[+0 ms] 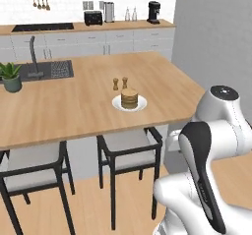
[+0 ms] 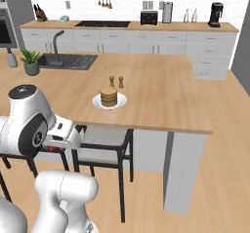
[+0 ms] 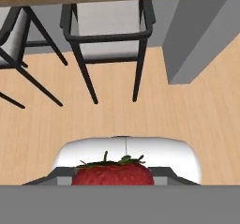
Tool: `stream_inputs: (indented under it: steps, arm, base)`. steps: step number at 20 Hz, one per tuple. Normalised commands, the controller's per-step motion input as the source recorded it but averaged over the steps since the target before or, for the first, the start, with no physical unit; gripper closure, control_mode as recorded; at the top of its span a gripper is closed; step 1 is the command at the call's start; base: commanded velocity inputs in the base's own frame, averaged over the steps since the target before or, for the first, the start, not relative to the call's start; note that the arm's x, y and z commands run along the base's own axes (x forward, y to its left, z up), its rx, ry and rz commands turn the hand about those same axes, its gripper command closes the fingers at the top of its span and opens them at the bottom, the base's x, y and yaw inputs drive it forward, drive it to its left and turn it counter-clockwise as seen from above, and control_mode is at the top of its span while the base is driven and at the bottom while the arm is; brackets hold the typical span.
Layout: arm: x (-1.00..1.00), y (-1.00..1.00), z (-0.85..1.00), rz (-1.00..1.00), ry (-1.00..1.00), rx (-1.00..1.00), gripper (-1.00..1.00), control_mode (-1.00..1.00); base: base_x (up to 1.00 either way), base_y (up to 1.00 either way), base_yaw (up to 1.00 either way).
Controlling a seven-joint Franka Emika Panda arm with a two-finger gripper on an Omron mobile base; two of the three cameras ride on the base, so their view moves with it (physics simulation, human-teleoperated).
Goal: Take the strawberry from the fridge and place it on top of the pancake, located on the dining counter.
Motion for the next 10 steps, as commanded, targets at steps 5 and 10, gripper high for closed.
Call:
stream_inputs:
  steps: [5,10]
  arm:
    - [0.0,0.0,0.0,0.0,0.0,0.0,1.0,1.0]
    - [0.0,0.0,0.0,0.0,0.0,0.0,1.0,1.0]
  base:
    - [0.61,0.35,-0.01]
    - [0.74,0.24,0.0]
